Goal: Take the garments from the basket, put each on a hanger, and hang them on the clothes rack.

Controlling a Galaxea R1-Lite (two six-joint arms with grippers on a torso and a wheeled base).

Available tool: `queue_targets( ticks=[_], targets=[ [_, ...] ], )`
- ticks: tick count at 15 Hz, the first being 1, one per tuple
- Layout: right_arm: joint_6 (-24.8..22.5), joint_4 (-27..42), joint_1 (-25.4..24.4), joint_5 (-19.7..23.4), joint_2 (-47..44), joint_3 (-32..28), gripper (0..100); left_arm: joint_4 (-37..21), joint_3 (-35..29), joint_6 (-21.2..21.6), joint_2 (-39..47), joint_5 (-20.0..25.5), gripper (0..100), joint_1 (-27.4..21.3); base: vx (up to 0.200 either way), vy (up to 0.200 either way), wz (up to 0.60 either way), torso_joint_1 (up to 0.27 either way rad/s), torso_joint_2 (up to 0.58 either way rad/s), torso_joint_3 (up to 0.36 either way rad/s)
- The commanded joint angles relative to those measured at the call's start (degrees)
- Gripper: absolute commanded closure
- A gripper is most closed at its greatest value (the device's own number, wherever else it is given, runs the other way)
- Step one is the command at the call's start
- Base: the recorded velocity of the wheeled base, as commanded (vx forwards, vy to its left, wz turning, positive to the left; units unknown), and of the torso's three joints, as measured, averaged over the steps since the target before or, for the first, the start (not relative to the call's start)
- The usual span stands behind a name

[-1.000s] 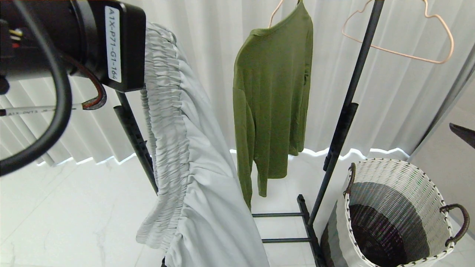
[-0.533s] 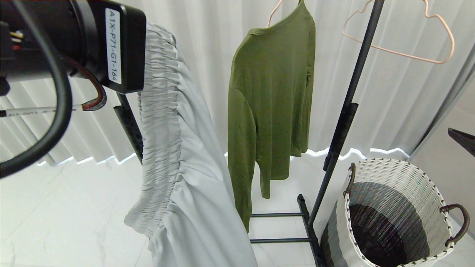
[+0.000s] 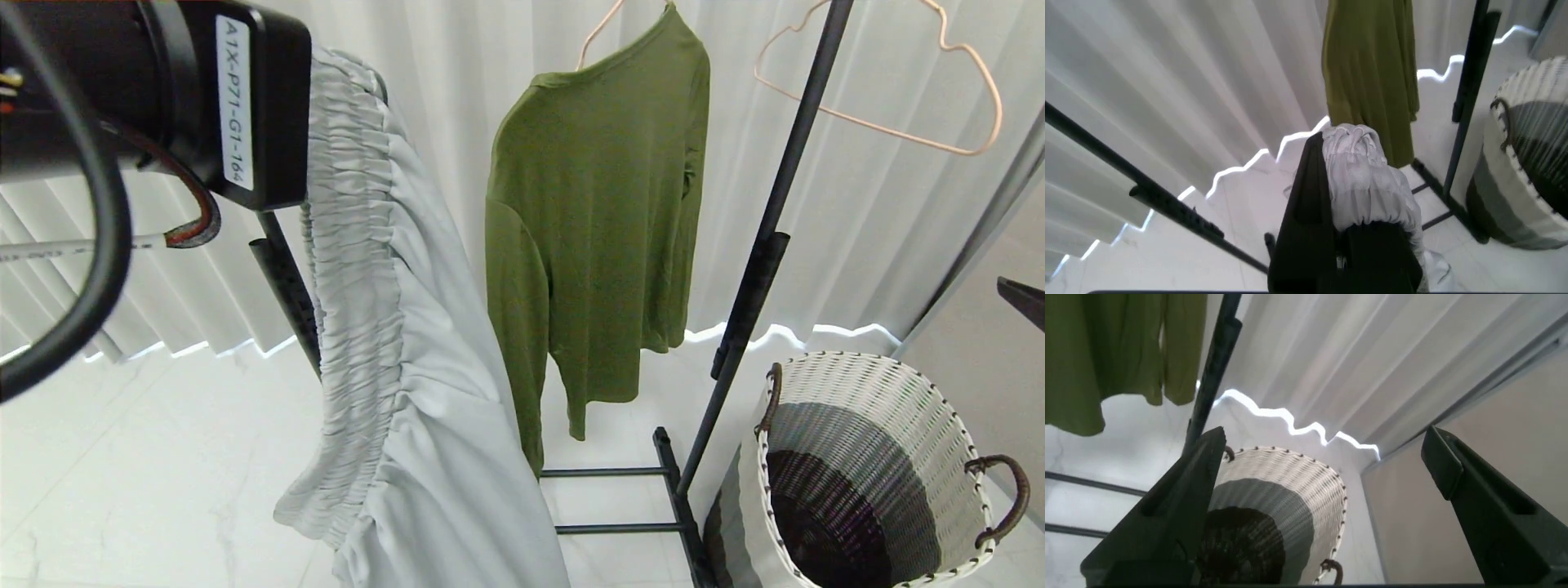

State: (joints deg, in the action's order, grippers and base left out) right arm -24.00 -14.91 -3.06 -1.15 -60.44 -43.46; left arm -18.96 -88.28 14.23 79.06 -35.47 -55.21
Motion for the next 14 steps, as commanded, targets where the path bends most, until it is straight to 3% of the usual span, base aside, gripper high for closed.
queue_targets(
  ticks=[1, 14],
  targets=[
    [0.01, -0.03, -0.02, 0.0, -0.12, 0.04, 0, 0.06, 0.04, 0.01, 0.05, -0.03, 100, 0.02, 0.0, 0.0, 0.0, 0.085, -0.35, -0.344],
    [0.01, -0.21, -0.02, 0.09, -0.12, 0.04, 0, 0.06, 0.13, 0.01, -0.39, -0.03, 100, 0.02, 0.0, 0.0, 0.0, 0.15, -0.49, -0.311]
  ],
)
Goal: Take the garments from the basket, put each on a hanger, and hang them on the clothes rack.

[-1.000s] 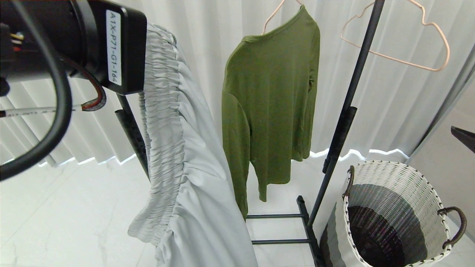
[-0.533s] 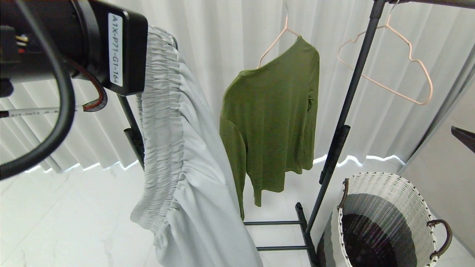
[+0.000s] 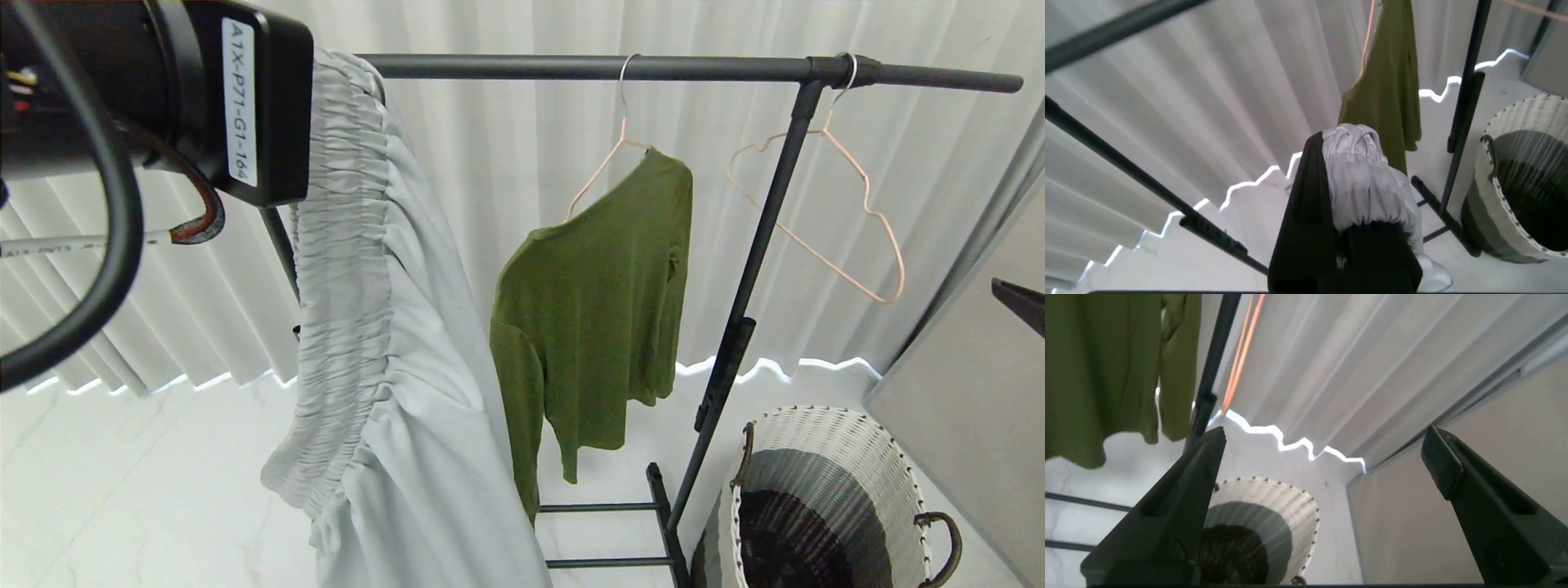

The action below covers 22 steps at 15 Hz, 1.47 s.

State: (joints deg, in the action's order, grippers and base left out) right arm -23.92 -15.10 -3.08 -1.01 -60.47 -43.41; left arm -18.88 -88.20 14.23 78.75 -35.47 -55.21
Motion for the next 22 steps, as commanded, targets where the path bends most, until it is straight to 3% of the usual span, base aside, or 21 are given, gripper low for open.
queue_targets(
  ticks=[1, 7, 10, 13, 16, 22],
  targets=[
    [0.01, -0.1, 0.01, 0.22, -0.18, -0.01, 0, -0.01, 0.4, 0.01, -0.35, -0.03, 100, 0.02, 0.0, 0.0, 0.0, 0.203, -0.5, -0.3],
    [0.1, -0.01, -0.08, 0.57, -0.35, 1.05, 0, -0.01, 5.32, 1.77, -3.34, -1.0, 100, 0.1, 0.0, 0.0, 0.0, 0.217, -0.51, -0.299],
    [2.47, 0.16, -0.08, 4.18, -0.44, 0.52, 0, -0.01, 5.41, 1.77, -3.52, -1.09, 100, 0.1, 0.0, 0.0, 0.0, 0.137, -0.32, -0.173],
    [3.09, 9.39, -0.26, 5.67, -0.27, -1.94, 0, -0.01, 5.93, 1.77, -3.52, -1.09, 100, 0.1, 0.0, 0.0, 0.0, 0.023, -0.05, -0.024],
    [10.21, 22.57, -1.31, 5.76, -0.71, -9.41, 0, -0.01, 5.93, 2.3, -3.69, -1.09, 100, 0.1, 0.0, 0.0, 0.0, 0.0, 0.0, 0.0],
    [10.82, 23.01, -1.49, 5.49, -3.43, -10.47, 0, -0.01, 6.28, 2.91, -3.43, -1.26, 100, 0.1, 0.0, 0.0, 0.0, 0.0, 0.0, 0.0]
  ],
)
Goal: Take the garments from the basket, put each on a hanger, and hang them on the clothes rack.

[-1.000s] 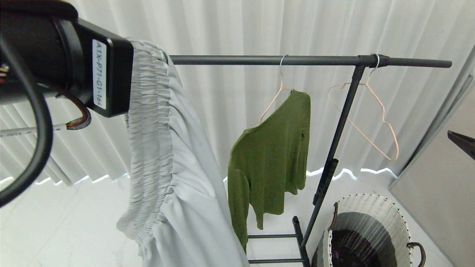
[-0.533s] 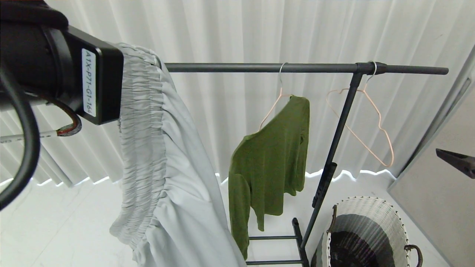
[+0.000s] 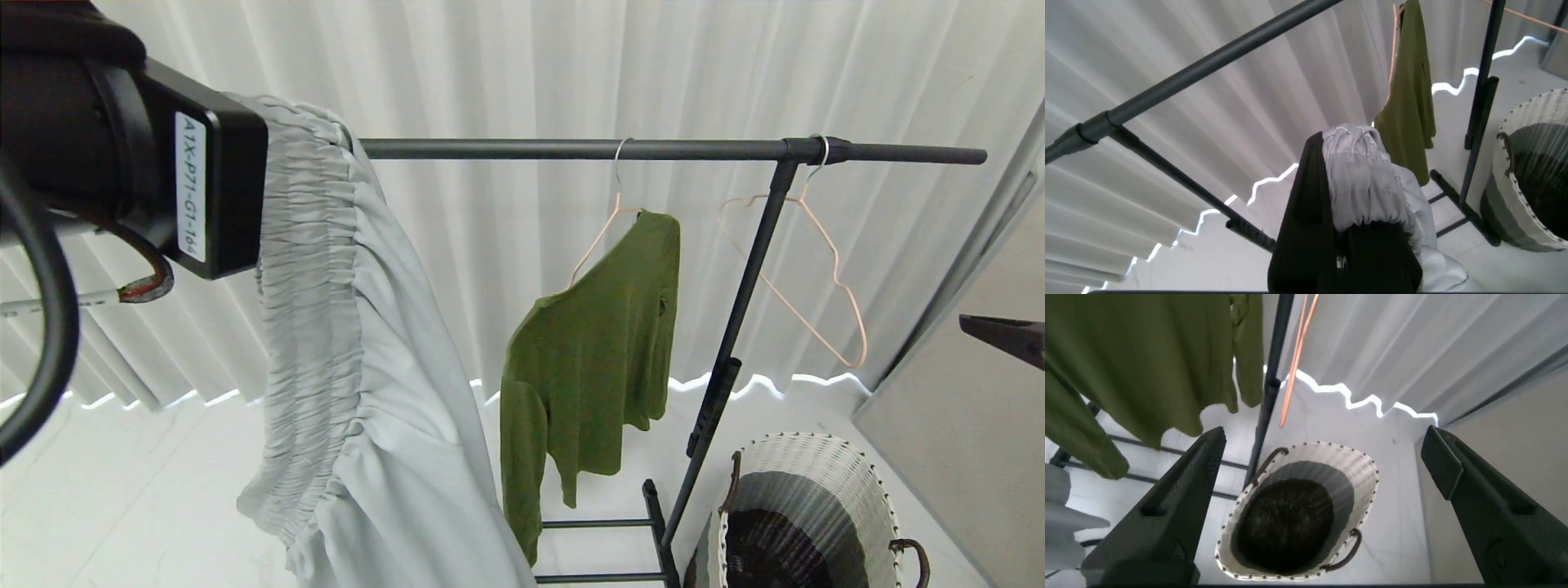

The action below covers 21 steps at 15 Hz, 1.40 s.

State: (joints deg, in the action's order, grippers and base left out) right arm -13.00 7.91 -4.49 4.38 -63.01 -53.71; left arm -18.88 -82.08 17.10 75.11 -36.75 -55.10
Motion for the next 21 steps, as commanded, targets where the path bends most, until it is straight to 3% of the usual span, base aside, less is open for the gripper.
queue_targets(
  ticks=[1, 3, 13, 21],
  targets=[
    [0.08, -0.09, -0.08, 0.11, -1.15, -0.17, 0, 0.07, 0.25, 0.04, 0.22, -0.16, 100, -0.01, 0.0, 0.0, 0.0, 0.0, 0.0, 0.0],
    [1.92, -1.23, -0.17, 0.11, -1.32, 0.01, 0, -0.01, 1.22, 0.04, 0.22, -1.83, 100, -0.09, 0.1, 0.0, 0.0, -0.001, 0.0, -0.001],
    [2.18, -1.32, 0.0, -0.25, -5.45, 0.19, 0, -0.01, 3.94, 0.04, -0.49, -2.36, 100, -0.36, 0.2, 0.0, 0.0, 0.005, 0.0, 0.003],
    [7.28, -6.86, -0.08, -2.0, -15.65, 0.19, 0, 0.07, 10.01, 3.11, -6.2, -5.08, 100, -2.12, 0.0, 0.0, 0.0, 0.0, 0.0, 0.0]
  ],
)
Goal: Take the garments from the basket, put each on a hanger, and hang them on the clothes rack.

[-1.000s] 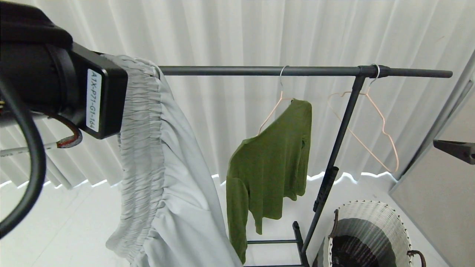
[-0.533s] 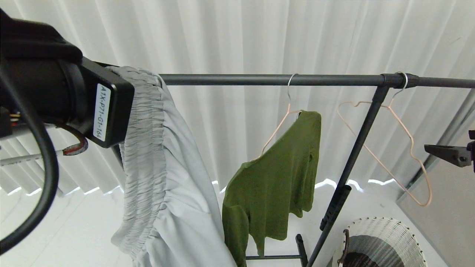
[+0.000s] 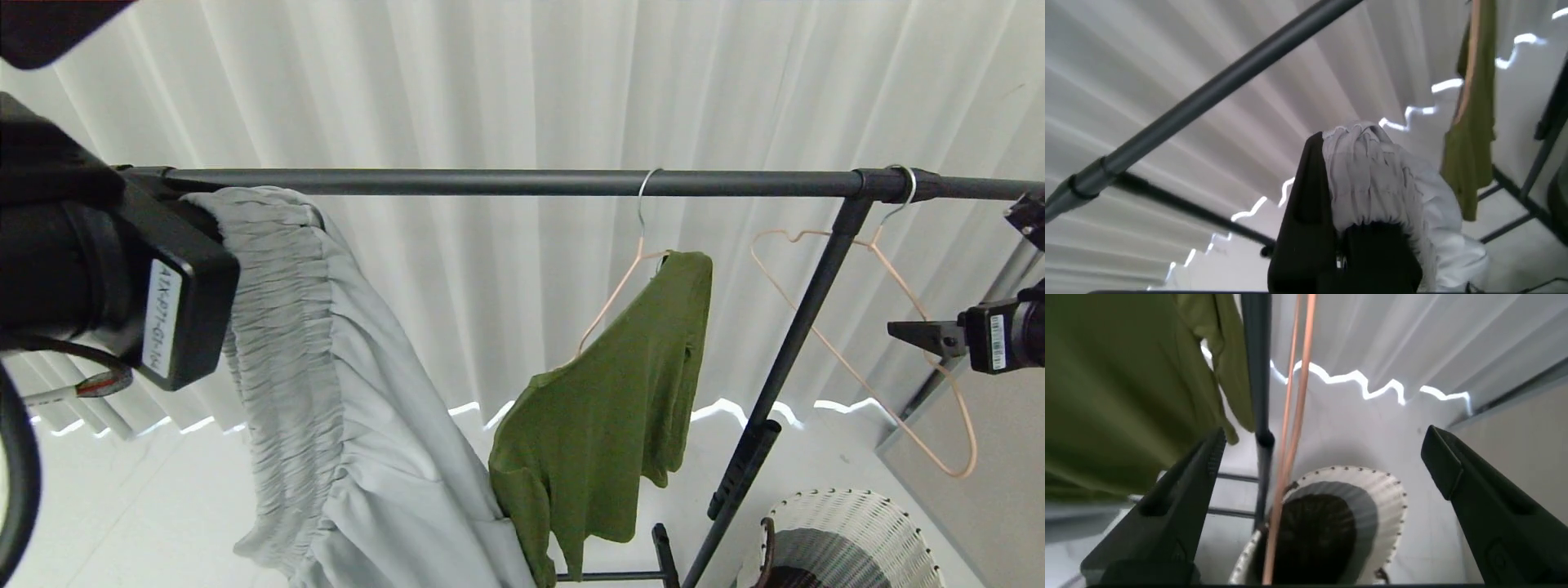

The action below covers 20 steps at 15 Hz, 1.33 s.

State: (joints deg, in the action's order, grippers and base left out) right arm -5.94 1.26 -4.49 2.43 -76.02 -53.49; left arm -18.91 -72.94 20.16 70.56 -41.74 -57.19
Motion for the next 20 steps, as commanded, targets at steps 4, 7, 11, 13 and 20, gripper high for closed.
queue_targets(
  ticks=[4, 7, 11, 13, 20],
  targets=[
    [4.35, -0.55, -0.08, -0.14, -5.54, -0.3, 0, 0.1, 1.04, 0.05, -1.92, -0.89, 100, -0.03, 0.0, 0.0, 0.0, 0.0, 0.0, 0.0],
    [5.06, -0.55, -0.26, -0.84, -6.51, -0.12, 0, 0.01, 1.04, 0.14, -1.83, -0.89, 100, -0.12, 0.0, 0.0, 0.0, 0.0, 0.0, 0.0],
    [5.59, -0.55, -1.75, -1.02, -7.3, -0.03, 0, 0.01, 0.95, 0.14, -1.74, -0.89, 100, -0.38, 0.0, 0.0, 0.0, 0.0, 0.0, 0.0],
    [5.76, -0.55, -1.84, -1.99, -7.74, -0.03, 100, 0.01, 0.95, 0.14, -1.65, -0.89, 100, -0.47, 0.0, 0.0, 0.0, 0.0, 0.0, 0.0],
    [6.11, -0.55, -2.46, -3.22, -6.77, -0.21, 100, 0.1, 0.87, 0.14, -1.65, -0.89, 100, -0.47, 0.0, 0.0, 0.0, 0.0, 0.0, 0.0]
  ],
)
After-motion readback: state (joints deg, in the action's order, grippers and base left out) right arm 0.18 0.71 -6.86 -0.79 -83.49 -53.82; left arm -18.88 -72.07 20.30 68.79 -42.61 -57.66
